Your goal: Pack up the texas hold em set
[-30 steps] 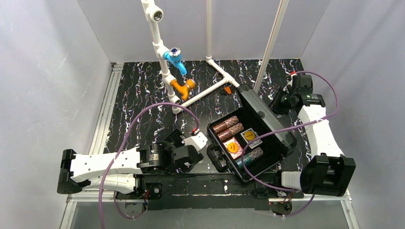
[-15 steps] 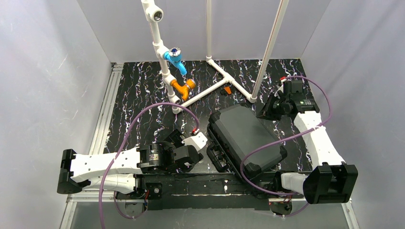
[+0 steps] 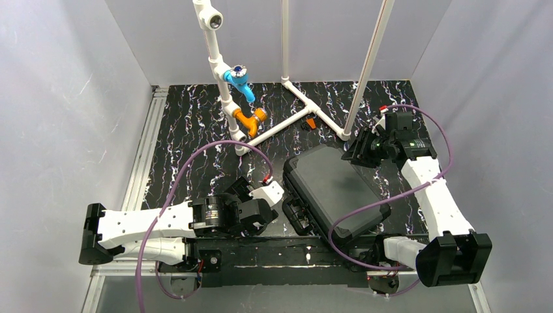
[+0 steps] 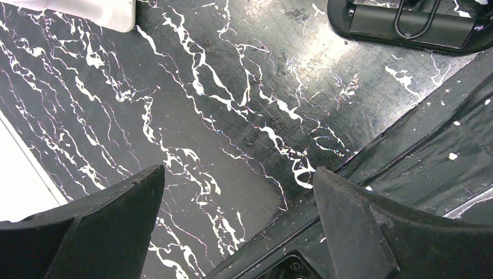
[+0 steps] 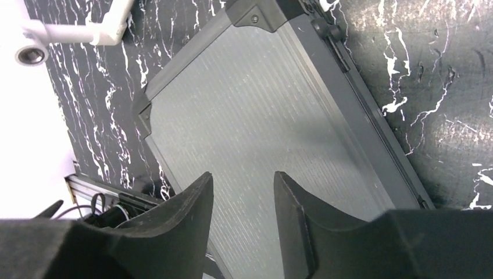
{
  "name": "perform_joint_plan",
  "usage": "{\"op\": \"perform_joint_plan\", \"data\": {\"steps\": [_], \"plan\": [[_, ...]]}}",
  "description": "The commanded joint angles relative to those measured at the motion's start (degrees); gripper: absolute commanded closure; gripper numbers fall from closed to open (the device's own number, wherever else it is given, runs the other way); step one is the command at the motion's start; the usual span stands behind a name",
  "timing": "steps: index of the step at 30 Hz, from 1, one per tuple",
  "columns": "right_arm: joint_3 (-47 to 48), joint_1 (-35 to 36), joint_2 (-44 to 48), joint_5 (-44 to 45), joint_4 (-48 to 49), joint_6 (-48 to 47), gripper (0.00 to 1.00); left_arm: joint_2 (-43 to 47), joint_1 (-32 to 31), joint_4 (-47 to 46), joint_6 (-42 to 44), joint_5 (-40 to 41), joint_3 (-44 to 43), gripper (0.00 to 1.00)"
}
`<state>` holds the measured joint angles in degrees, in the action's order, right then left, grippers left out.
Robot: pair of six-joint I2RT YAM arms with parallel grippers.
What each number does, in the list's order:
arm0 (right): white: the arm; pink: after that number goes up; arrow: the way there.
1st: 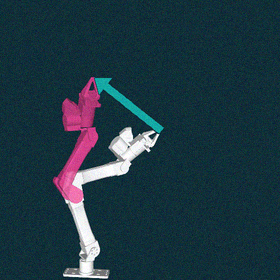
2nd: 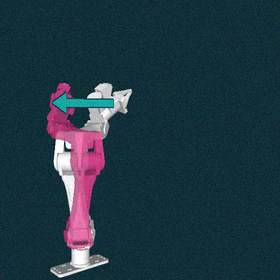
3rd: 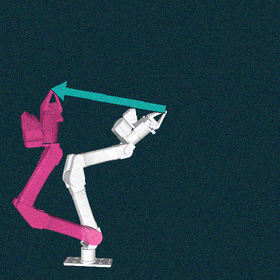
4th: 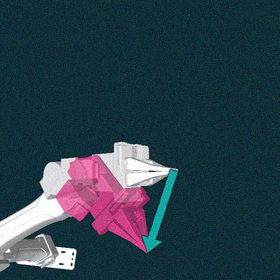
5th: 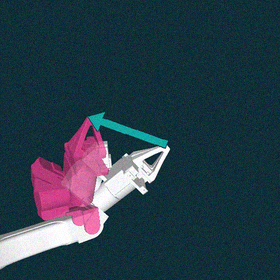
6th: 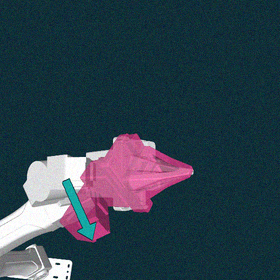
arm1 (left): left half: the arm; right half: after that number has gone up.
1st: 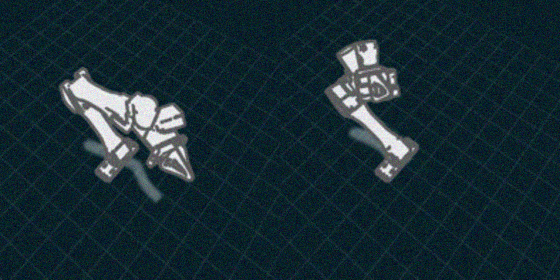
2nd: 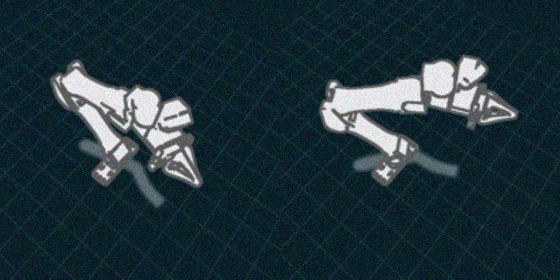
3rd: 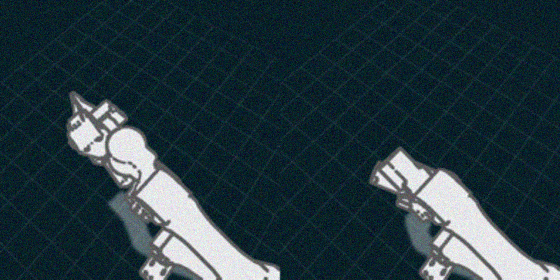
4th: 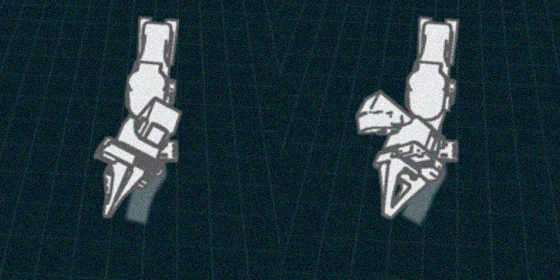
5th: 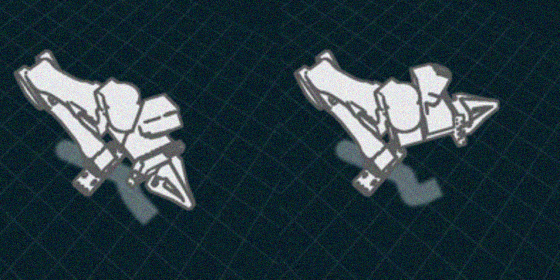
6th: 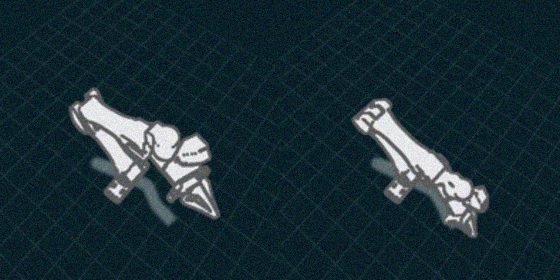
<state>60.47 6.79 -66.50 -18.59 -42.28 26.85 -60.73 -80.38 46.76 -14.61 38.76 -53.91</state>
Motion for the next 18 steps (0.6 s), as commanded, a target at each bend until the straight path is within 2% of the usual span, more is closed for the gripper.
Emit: {"op": "perform_joint_plan", "data": {"steps": [1,5,8,13,18], "plan": [[1.8,0.3,2.1,-3.5,0.8,-1.1,0.43,-0.1,-0.2,1.0,-0.7,2.2,0.2,0.01],[1.9,0.4,2.8,-5.4,0.6,-1.9,0.31,0.2,-0.3,1.0,-0.9,2.6,0.2,0.01],[1.6,0.4,3.7,-7.1,0.9,-2.2,0.26,0.7,-0.3,0.9,-0.9,3.0,0.3,0.01],[0.2,0.8,5.6,-10.7,2.5,-2.1,0.22,2.1,-0.2,-0.1,-1.9,2.7,0.2,0.01],[-1.4,1.2,7.9,-13.5,3.6,-2.7,0.24,4.1,-0.2,-4.2,-5.3,-1.2,1.7,0.01]]}}
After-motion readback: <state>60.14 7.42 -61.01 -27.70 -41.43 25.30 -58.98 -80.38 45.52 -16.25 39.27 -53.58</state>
